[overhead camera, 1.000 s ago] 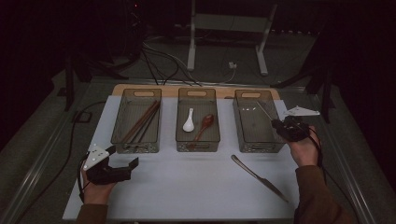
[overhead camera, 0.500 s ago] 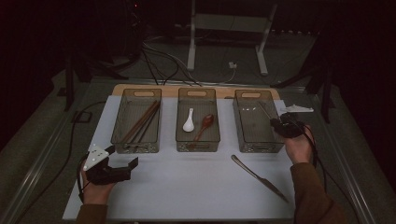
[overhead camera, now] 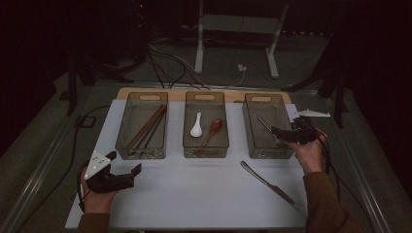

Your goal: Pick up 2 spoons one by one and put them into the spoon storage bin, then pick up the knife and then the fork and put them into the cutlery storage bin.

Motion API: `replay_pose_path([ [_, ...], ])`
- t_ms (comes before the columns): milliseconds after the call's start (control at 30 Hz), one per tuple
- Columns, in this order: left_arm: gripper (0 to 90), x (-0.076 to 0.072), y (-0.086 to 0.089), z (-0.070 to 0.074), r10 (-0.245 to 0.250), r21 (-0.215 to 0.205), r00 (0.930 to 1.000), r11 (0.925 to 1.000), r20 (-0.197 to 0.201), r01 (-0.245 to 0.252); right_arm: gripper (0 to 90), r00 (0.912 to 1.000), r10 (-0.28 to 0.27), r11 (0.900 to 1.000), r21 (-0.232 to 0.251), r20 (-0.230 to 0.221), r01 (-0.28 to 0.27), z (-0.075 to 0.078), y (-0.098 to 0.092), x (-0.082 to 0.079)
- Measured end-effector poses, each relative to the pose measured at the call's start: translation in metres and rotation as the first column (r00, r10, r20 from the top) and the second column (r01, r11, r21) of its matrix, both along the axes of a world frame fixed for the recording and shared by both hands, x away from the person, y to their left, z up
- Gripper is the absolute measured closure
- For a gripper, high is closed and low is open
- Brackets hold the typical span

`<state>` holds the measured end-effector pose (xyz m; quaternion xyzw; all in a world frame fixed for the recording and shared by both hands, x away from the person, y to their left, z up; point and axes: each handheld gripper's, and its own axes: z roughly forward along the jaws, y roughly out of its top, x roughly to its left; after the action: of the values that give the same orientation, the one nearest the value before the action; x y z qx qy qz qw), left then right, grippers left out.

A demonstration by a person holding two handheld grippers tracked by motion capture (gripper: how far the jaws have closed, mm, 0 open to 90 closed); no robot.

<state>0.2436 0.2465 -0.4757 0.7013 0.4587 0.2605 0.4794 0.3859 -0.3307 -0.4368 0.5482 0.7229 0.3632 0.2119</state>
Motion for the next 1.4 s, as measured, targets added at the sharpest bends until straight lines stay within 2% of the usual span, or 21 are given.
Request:
replay_pose_path([
  [133,0.5,-0.001,0.0,0.0,0.004,0.014,1.0,0.9999,0.006,-0.004,1.3,0.9977,0.065,0.997,-0.027,-0.018,-0.066,0.002,0.005,-0.007],
  [333,0.5,-0.003,0.0,0.0,0.006,0.02,0.9999,0.9998,0.012,-0.006,0.0,0.9917,0.127,0.991,-0.042,-0.024,-0.127,0.005,0.01,-0.019],
  [500,0.5,-0.003,0.0,0.0,0.009,0.02,0.9999,0.9998,0.014,-0.009,0.0,0.9879,0.155,0.986,-0.061,-0.003,-0.155,0.01,0.012,-0.029],
  [733,0.5,-0.003,0.0,-0.001,0.007,0.021,0.9999,0.9998,0.01,-0.007,0.0,0.9814,0.192,0.978,-0.087,0.002,-0.191,0.012,0.016,-0.043],
  [867,0.5,-0.002,0.0,-0.001,0.009,0.018,0.9999,0.9998,0.01,-0.009,0.0,0.9779,0.209,0.975,-0.082,0.003,-0.208,0.011,0.017,-0.052],
  [1100,0.5,-0.003,-0.001,-0.001,0.01,0.022,0.9999,0.9997,0.012,-0.01,0.0,0.9675,0.253,0.964,-0.088,0.003,-0.252,0.008,0.022,-0.064],
  [1167,0.5,-0.003,0.0,-0.002,0.01,0.021,0.9999,0.9997,0.012,-0.01,0.0,0.9648,0.263,0.96,-0.103,0.005,-0.261,0.006,0.025,-0.068],
  [1300,0.5,-0.004,0.0,-0.001,0.01,0.024,0.9998,0.9997,0.014,-0.01,0.0,0.9563,0.292,0.948,-0.127,-0.01,-0.291,0.001,0.03,-0.076],
  [1400,0.5,-0.005,0.0,-0.001,0.012,0.029,0.9998,0.9995,0.017,-0.012,0.0,0.9492,0.315,0.941,-0.128,-0.009,-0.313,-0.004,0.032,-0.079],
])
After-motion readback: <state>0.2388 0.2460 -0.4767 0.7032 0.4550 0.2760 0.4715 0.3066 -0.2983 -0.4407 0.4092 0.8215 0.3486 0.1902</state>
